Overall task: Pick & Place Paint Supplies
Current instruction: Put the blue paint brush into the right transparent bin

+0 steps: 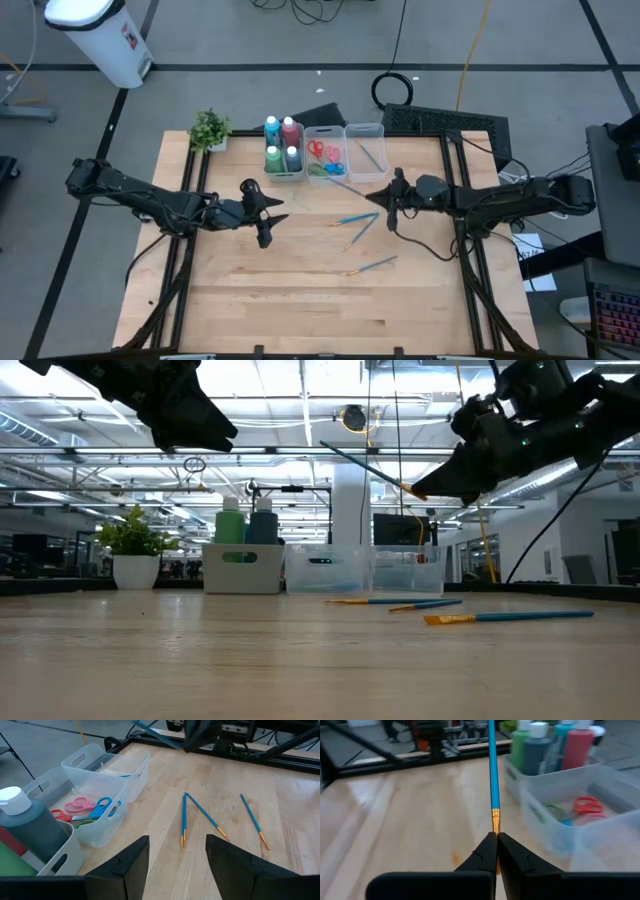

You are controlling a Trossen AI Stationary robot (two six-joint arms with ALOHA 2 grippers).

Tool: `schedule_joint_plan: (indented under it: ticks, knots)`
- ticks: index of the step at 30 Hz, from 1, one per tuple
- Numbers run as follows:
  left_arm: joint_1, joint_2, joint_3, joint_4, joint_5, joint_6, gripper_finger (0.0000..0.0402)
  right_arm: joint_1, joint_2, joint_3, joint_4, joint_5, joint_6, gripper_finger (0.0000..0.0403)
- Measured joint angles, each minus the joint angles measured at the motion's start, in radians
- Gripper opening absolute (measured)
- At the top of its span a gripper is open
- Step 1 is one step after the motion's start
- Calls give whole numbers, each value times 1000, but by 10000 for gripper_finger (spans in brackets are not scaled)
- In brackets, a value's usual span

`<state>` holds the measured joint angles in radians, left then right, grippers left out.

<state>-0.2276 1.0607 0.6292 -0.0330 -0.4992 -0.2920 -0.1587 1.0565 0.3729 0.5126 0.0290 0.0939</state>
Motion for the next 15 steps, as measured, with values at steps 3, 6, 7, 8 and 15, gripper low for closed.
schedule_joint_plan:
  ticks: [3,6,7,8,15]
  knots:
    - [0,0,0,0,0,0,202,-53,0,0,2,1,3,0]
    - [0,0,0,0,0,0,202,-110,0,0,6,1,33,0]
    - [0,0,0,0,0,0,203,-127,0,0,8,1,43,0]
    - [0,0,0,0,0,0,202,-144,0,0,10,1,51,0]
    - [0,0,0,0,-1,0,202,-230,0,0,15,28,57,0]
